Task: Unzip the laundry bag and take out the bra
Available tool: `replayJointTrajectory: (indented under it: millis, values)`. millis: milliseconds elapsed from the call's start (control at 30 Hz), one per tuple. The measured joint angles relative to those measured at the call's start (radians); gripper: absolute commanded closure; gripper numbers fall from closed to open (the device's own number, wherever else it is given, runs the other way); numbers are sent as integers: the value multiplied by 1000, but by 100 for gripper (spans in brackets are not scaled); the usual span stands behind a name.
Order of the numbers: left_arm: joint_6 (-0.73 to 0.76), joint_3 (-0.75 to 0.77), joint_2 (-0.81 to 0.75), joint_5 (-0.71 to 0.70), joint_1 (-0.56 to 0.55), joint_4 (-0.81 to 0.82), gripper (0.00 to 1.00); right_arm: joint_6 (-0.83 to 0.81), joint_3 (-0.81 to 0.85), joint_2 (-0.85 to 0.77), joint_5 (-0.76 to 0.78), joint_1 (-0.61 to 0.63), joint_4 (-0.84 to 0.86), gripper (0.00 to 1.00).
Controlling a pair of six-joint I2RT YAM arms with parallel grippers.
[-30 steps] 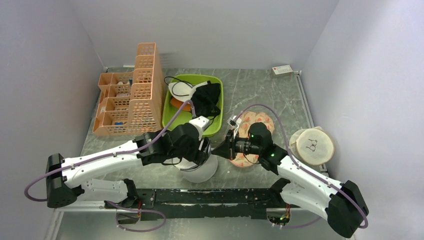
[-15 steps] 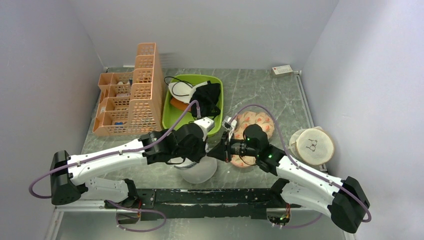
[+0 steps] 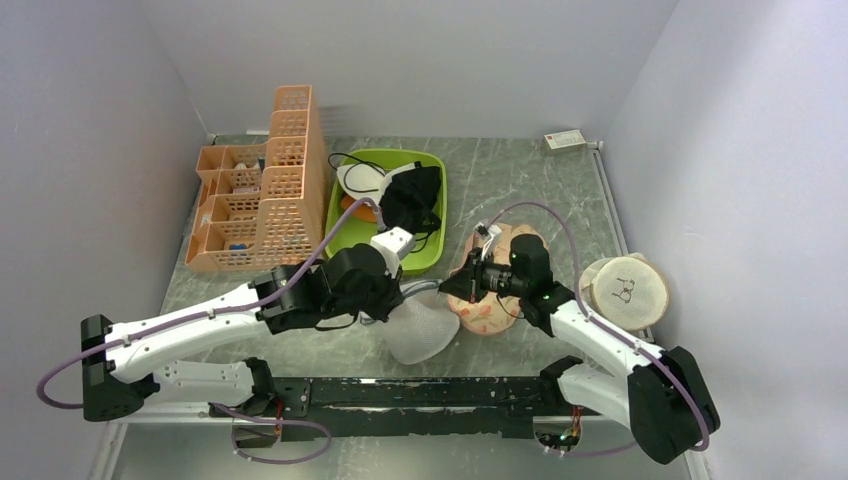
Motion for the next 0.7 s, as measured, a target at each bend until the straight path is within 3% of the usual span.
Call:
replayJointTrajectory:
  millis: [67,133,333,433,533,700]
  values:
    - [-1,-6,-8,-3,0,-5,93,8,-14,4,-54,-8,25,100]
    - [-4,-11,-8,-4,-2,-14,87,13,-25,-6,-85,-8,42,100]
    - [-8,-15,16,3,-6,-19,41,16,-29,-82,-119,3,49,100]
    - [-5,-14,42,19,-6,-18,28,20,-28,-103,-114,46,50,100]
    - [-4,-7,64,34,-8,-18,29,25,-28,-104,-100,94,52,100]
    - [-5,22,77,35,-12,-18,44,24,1,-89,-50,198,49,100]
